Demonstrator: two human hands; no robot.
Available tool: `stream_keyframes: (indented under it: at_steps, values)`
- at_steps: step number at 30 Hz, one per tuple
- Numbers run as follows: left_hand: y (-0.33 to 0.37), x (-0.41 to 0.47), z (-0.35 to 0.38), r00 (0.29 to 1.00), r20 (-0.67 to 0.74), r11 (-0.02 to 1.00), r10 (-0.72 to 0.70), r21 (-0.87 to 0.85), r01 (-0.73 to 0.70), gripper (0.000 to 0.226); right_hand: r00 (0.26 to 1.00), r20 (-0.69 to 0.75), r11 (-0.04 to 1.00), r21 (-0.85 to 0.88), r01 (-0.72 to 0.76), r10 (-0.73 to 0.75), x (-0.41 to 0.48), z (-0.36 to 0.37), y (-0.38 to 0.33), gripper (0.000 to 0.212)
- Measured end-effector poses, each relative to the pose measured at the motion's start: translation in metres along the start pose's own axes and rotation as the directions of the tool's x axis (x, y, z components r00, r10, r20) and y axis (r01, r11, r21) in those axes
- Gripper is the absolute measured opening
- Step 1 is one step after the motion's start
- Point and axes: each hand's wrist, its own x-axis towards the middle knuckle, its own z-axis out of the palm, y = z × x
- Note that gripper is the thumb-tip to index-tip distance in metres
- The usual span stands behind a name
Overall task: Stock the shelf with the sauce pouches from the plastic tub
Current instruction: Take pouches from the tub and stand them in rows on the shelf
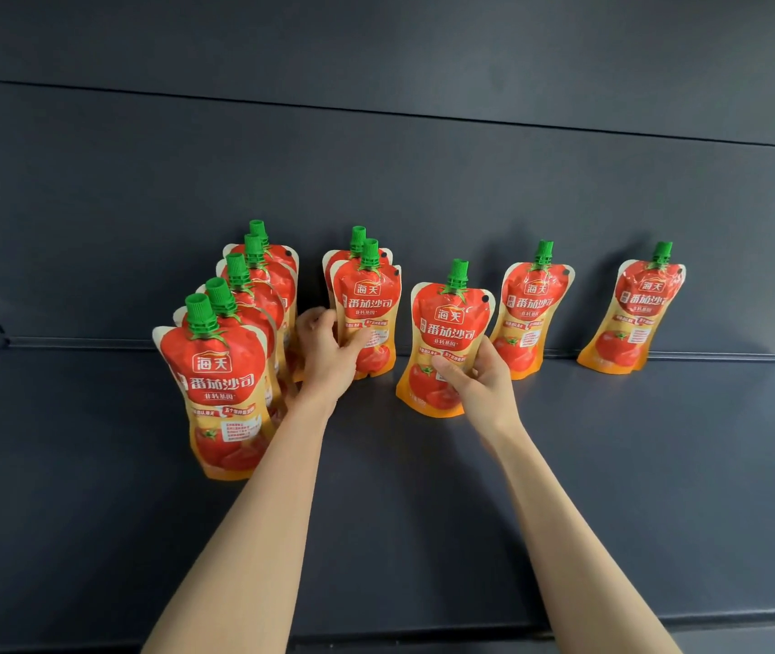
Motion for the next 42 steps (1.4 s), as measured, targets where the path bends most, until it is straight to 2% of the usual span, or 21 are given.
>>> stream_keyframes:
  at_steps: [7, 17, 20, 23, 32, 34, 38, 40, 42]
  values:
    - [0.009, -0.012, 0.004, 0.999, -0.047, 0.996, -0.007, -0.086, 0.003, 0.031, 1.0, -0.007, 1.0, -0.005, 0.01, -0.01, -0.003, 0.001, 0.0, 0.034]
    - [0.012, -0.016, -0.003, 0.998, -0.062, 0.999, -0.009, -0.047, 0.006, 0.033, 1.0, -0.005, 1.0, -0.014, 0.009, -0.009, -0.007, 0.005, -0.002, 0.032]
    - [0.012, -0.021, -0.008, 0.999, -0.042, 0.995, -0.026, -0.097, 0.022, 0.045, 1.0, -0.008, 1.0, -0.007, 0.005, -0.005, -0.009, 0.007, -0.003, 0.032]
    - [0.014, -0.037, -0.012, 1.0, -0.023, 0.999, -0.012, -0.032, 0.011, 0.054, 1.0, -0.016, 1.0, 0.001, 0.009, -0.009, -0.013, 0.009, -0.005, 0.031]
    - [0.021, -0.124, -0.045, 0.981, 0.125, 0.989, 0.147, -0.037, -0.143, 0.04, 0.999, 0.041, 1.0, -0.018, 0.006, -0.005, -0.034, 0.033, -0.009, 0.032]
    - [0.021, -0.142, -0.058, 0.978, 0.085, 0.982, 0.188, -0.03, -0.186, 0.033, 0.999, 0.052, 1.0, -0.022, -0.012, 0.013, -0.039, 0.043, -0.011, 0.033]
    - [0.01, -0.156, -0.088, 0.962, -0.162, 0.976, 0.219, 0.02, -0.219, 0.013, 0.996, 0.086, 0.999, -0.043, -0.032, 0.036, -0.044, 0.063, -0.013, 0.037]
    - [0.003, -0.156, -0.1, 0.936, -0.303, 0.983, 0.178, 0.021, -0.18, 0.021, 0.995, 0.093, 0.999, -0.048, -0.017, 0.021, -0.045, 0.069, -0.013, 0.031]
    - [0.0, -0.155, -0.107, 0.904, -0.405, 0.99, 0.136, 0.021, -0.14, 0.039, 0.997, 0.071, 0.997, -0.076, 0.002, 0.003, -0.044, 0.075, -0.012, 0.03]
